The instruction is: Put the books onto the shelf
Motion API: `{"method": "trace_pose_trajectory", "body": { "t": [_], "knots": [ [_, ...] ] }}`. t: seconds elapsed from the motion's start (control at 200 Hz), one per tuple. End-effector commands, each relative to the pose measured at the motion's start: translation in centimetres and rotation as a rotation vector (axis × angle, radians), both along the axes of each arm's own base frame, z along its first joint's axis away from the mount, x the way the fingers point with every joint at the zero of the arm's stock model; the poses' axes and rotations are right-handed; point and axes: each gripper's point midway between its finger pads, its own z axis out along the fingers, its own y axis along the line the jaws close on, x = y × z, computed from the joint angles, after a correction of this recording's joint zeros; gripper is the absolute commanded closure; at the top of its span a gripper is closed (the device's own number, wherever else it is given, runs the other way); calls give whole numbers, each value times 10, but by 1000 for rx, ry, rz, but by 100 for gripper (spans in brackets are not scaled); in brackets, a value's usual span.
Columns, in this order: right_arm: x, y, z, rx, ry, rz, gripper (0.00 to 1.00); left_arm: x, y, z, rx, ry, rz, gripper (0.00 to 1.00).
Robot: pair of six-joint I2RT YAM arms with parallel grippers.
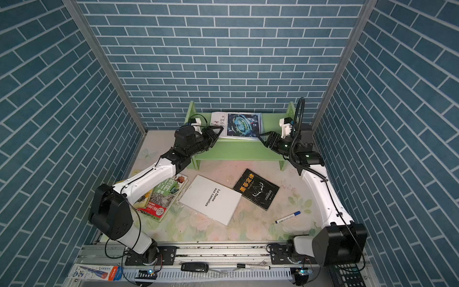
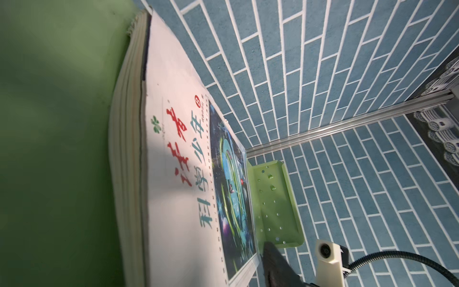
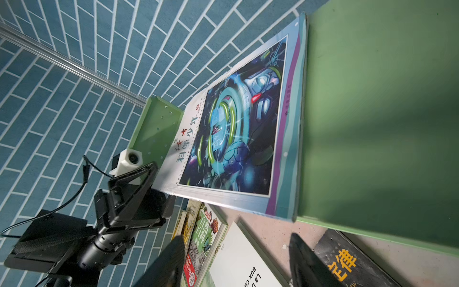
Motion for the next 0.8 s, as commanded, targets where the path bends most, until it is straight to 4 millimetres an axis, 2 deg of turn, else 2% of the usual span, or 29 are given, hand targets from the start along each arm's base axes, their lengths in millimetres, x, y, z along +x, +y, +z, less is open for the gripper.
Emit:
{"method": "trace_pose_trajectory", "body": {
  "t": [0.0, 0.215, 0.265, 0.29, 0.305, 0.79],
  "knots": [
    [8, 5, 26, 15, -72, -22, 33, -9, 8, -2, 35, 26, 21, 34],
    [12, 11, 41, 29, -121, -39, 33, -14, 16, -2, 95, 47, 48, 24],
    [12, 12, 43, 28, -126, -41, 33, -14, 18, -2, 114, 52, 52, 12],
    [12, 13, 43, 29, -127, -39, 33, -14, 19, -2, 123, 54, 54, 3],
    [13, 13, 43, 28, -127, -40, 33, -15, 19, -1, 128, 50, 54, 1],
    [7, 15, 38, 18, -119, -31, 33, -27, 57, 26, 415, -30, 137, 0]
  ]
}}
